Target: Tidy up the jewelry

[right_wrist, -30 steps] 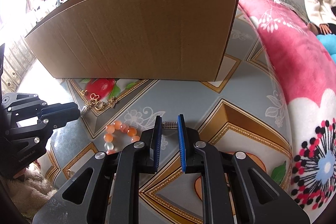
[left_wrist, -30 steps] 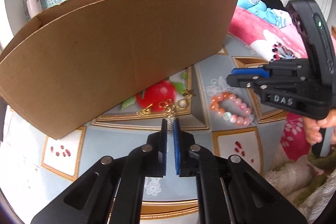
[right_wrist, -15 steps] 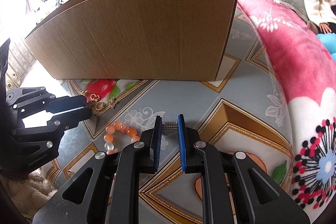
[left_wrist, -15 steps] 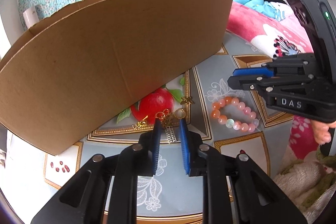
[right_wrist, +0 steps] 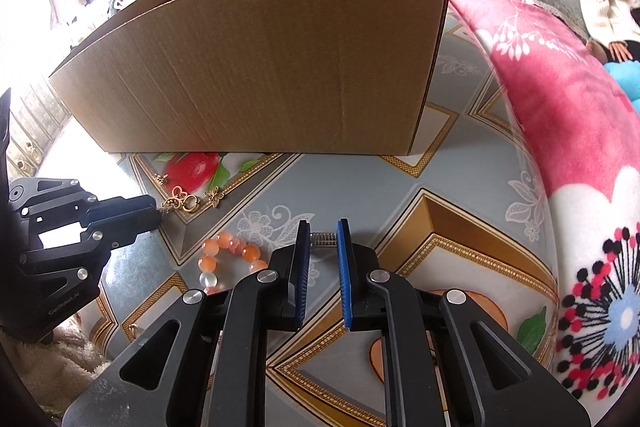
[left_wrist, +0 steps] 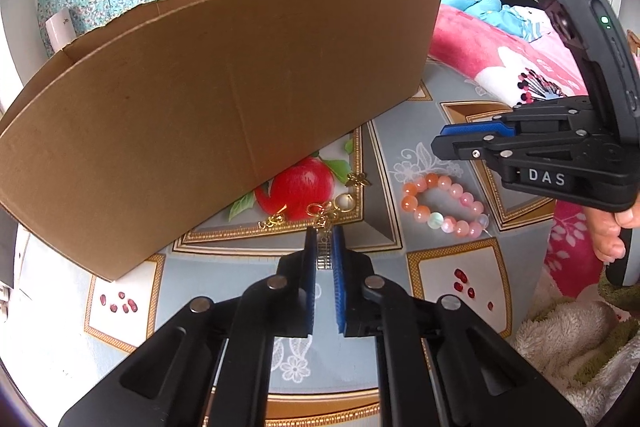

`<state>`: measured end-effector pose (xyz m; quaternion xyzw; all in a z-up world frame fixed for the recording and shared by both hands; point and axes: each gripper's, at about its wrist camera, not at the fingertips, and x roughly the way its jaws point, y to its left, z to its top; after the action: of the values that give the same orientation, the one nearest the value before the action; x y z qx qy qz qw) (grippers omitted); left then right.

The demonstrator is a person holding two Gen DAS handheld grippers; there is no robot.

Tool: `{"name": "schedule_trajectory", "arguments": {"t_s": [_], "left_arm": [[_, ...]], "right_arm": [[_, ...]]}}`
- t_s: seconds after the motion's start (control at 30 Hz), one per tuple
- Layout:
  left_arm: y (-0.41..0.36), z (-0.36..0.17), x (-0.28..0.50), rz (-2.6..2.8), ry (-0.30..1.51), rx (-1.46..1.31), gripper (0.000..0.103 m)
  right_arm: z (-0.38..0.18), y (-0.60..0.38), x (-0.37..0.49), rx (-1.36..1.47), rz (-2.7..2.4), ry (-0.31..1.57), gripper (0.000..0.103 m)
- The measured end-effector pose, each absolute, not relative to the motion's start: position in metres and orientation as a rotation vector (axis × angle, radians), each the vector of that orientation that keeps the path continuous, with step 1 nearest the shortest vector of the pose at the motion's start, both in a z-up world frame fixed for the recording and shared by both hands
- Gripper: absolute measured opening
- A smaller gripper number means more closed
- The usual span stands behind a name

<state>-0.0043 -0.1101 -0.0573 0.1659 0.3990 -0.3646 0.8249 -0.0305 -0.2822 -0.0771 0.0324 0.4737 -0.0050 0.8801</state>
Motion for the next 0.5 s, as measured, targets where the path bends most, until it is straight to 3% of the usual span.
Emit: {"name": "schedule_trajectory", "arguments": {"t_s": [0.37, 0.47, 0.5], "left_arm": [[-0.098, -0.046, -0.011, -0.765, 0.817, 0.342, 0.007], [-0.094, -0.048, -0.01, -0.759, 0.828, 0.331, 0.007], [-0.093, -0.049, -0.009, -0.757, 0.834, 0.328, 0.007]], "right_arm": [[-0.074, -0.277, -0.029, 0.066, 0.009, 0.996, 0.006], [-0.07, -0.277, -0.029, 0.064, 0.003, 0.988, 0.011], [-0.07, -0.276, -0.03, 0.063, 0.002, 0.989, 0.02]]}}
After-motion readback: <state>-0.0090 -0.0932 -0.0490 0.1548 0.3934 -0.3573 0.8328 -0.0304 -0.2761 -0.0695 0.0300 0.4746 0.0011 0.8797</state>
